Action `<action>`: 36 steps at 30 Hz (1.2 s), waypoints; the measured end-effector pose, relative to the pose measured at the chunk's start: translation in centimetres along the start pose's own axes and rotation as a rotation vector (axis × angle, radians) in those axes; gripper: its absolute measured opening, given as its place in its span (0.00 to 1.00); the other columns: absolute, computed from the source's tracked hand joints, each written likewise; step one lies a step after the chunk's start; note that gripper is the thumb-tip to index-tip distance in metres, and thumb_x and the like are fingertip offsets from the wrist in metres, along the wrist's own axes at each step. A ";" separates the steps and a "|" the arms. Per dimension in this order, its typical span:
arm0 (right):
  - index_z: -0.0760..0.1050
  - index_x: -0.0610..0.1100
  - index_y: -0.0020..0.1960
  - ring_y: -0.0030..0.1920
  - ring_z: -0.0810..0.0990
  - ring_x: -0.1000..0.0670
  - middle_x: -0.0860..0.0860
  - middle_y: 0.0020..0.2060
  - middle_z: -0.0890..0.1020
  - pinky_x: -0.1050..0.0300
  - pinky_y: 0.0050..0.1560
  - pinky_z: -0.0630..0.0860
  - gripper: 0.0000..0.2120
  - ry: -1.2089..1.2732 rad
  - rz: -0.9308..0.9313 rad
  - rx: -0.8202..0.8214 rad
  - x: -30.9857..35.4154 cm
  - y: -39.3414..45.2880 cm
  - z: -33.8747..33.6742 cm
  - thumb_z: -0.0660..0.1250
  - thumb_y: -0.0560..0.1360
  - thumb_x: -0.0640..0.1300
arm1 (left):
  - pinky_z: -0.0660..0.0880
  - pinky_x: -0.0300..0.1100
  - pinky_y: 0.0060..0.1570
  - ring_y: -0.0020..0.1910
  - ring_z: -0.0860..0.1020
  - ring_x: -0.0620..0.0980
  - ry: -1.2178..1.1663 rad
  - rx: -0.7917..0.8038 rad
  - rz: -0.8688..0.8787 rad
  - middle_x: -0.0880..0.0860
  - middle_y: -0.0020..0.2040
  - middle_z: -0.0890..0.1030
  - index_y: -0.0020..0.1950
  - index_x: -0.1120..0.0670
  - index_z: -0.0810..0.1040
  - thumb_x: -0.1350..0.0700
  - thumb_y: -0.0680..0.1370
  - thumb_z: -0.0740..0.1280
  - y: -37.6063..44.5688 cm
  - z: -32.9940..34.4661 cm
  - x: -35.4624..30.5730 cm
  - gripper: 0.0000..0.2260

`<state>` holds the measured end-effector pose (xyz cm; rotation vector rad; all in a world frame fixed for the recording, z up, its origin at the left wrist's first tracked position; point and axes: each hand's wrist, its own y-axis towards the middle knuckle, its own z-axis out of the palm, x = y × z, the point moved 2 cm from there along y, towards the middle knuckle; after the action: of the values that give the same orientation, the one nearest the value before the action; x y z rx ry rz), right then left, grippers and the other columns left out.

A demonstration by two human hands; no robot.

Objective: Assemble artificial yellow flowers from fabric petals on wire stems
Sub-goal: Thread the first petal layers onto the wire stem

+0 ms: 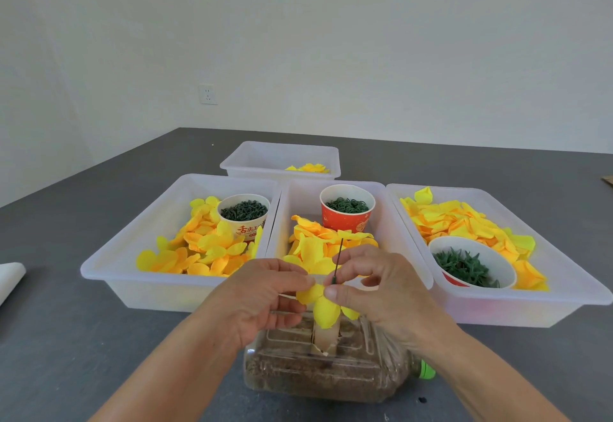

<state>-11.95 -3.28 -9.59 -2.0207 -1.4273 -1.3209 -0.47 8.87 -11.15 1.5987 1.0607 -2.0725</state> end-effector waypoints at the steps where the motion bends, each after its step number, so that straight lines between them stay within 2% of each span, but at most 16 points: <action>1: 0.80 0.55 0.34 0.52 0.75 0.63 0.59 0.49 0.78 0.65 0.46 0.66 0.08 -0.015 0.001 0.005 0.0 0.1 0.0 0.76 0.66 0.44 | 0.76 0.39 0.27 0.28 0.77 0.50 0.005 0.003 -0.002 0.57 0.33 0.80 0.46 0.60 0.78 0.64 0.71 0.71 -0.1 0.0 0.0 0.05; 4: 0.80 0.54 0.33 0.51 0.75 0.62 0.59 0.48 0.79 0.65 0.46 0.66 0.08 -0.033 -0.001 0.011 0.0 0.2 -0.1 0.76 0.66 0.44 | 0.77 0.39 0.29 0.31 0.77 0.51 0.065 -0.010 0.027 0.56 0.35 0.80 0.46 0.59 0.79 0.63 0.71 0.72 -0.3 0.1 0.0 0.06; 7: 0.80 0.54 0.33 0.50 0.76 0.62 0.58 0.47 0.80 0.63 0.46 0.67 0.08 0.015 0.008 0.013 -0.1 0.3 0.0 0.77 0.65 0.44 | 0.76 0.40 0.36 0.36 0.77 0.48 0.177 -0.057 0.170 0.54 0.39 0.80 0.44 0.56 0.81 0.62 0.70 0.72 -0.7 0.3 -0.3 0.04; 9: 0.82 0.54 0.33 0.50 0.77 0.61 0.58 0.46 0.81 0.58 0.49 0.71 0.08 0.119 0.031 0.018 -0.4 0.3 -0.2 0.77 0.65 0.42 | 0.75 0.36 0.38 0.37 0.77 0.44 0.223 -0.044 0.274 0.52 0.38 0.81 0.41 0.54 0.83 0.61 0.70 0.73 -1.3 0.5 -0.7 0.03; 11: 0.84 0.53 0.35 0.51 0.79 0.58 0.56 0.46 0.82 0.49 0.55 0.75 0.08 0.238 0.044 0.036 -0.5 0.2 -0.5 0.76 0.66 0.40 | 0.76 0.35 0.39 0.36 0.78 0.43 0.296 -0.007 0.351 0.52 0.37 0.83 0.38 0.54 0.85 0.61 0.68 0.75 -1.9 0.7 -1.1 0.03; 13: 0.84 0.53 0.36 0.51 0.80 0.57 0.58 0.47 0.83 0.45 0.57 0.74 0.09 0.258 0.031 0.051 -0.5 0.0 -0.8 0.75 0.66 0.39 | 0.78 0.41 0.44 0.37 0.79 0.47 0.390 -0.009 0.395 0.54 0.36 0.84 0.37 0.52 0.85 0.61 0.66 0.77 -2.2 0.8 -1.3 0.04; 15: 0.84 0.55 0.35 0.50 0.79 0.60 0.60 0.45 0.82 0.48 0.55 0.73 0.10 0.193 0.014 0.053 -0.5 0.0 -0.9 0.75 0.66 0.39 | 0.79 0.46 0.46 0.38 0.81 0.51 0.462 -0.045 0.422 0.54 0.35 0.84 0.36 0.51 0.85 0.61 0.65 0.78 -2.2 0.8 -1.4 0.06; 17: 0.83 0.57 0.33 0.48 0.79 0.61 0.61 0.44 0.82 0.53 0.53 0.72 0.12 0.157 0.004 0.046 -0.4 0.0 -0.9 0.75 0.66 0.39 | 0.79 0.48 0.46 0.39 0.82 0.53 0.521 -0.077 0.449 0.53 0.35 0.84 0.35 0.49 0.85 0.60 0.64 0.78 -2.1 0.8 -1.5 0.07; 20: 0.81 0.61 0.31 0.49 0.77 0.63 0.60 0.45 0.82 0.62 0.49 0.68 0.16 0.095 -0.028 0.040 -0.4 0.1 -0.9 0.76 0.66 0.40 | 0.79 0.43 0.44 0.38 0.82 0.49 0.588 -0.103 0.496 0.49 0.35 0.84 0.33 0.46 0.83 0.58 0.64 0.78 -2.2 1.1 -1.5 0.08; 25: 0.82 0.58 0.35 0.51 0.75 0.65 0.60 0.48 0.81 0.75 0.46 0.64 0.11 0.015 -0.046 0.042 -0.5 0.1 -0.9 0.75 0.67 0.42 | 0.74 0.36 0.38 0.35 0.79 0.44 0.668 -0.124 0.549 0.45 0.33 0.82 0.29 0.44 0.82 0.57 0.66 0.77 -2.4 1.5 -1.7 0.10; 33: 0.79 0.65 0.31 0.51 0.73 0.66 0.63 0.48 0.80 0.68 0.48 0.64 0.16 -0.048 -0.080 0.031 -0.6 0.2 -0.8 0.75 0.68 0.44 | 0.71 0.31 0.34 0.33 0.76 0.40 0.741 -0.147 0.585 0.45 0.32 0.81 0.29 0.43 0.80 0.58 0.67 0.77 -2.4 1.7 -1.8 0.12; 36: 0.79 0.67 0.31 0.52 0.73 0.66 0.64 0.47 0.79 0.63 0.51 0.66 0.17 -0.060 -0.094 0.026 -0.4 0.1 -0.8 0.75 0.68 0.44 | 0.71 0.33 0.35 0.32 0.76 0.40 0.750 -0.145 0.585 0.45 0.32 0.81 0.29 0.44 0.80 0.57 0.66 0.77 -2.3 1.6 -1.8 0.11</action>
<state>-12.25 -4.14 -9.51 -2.0144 -1.5754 -1.2822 -2.54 8.96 -8.52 2.3157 0.7598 -1.0097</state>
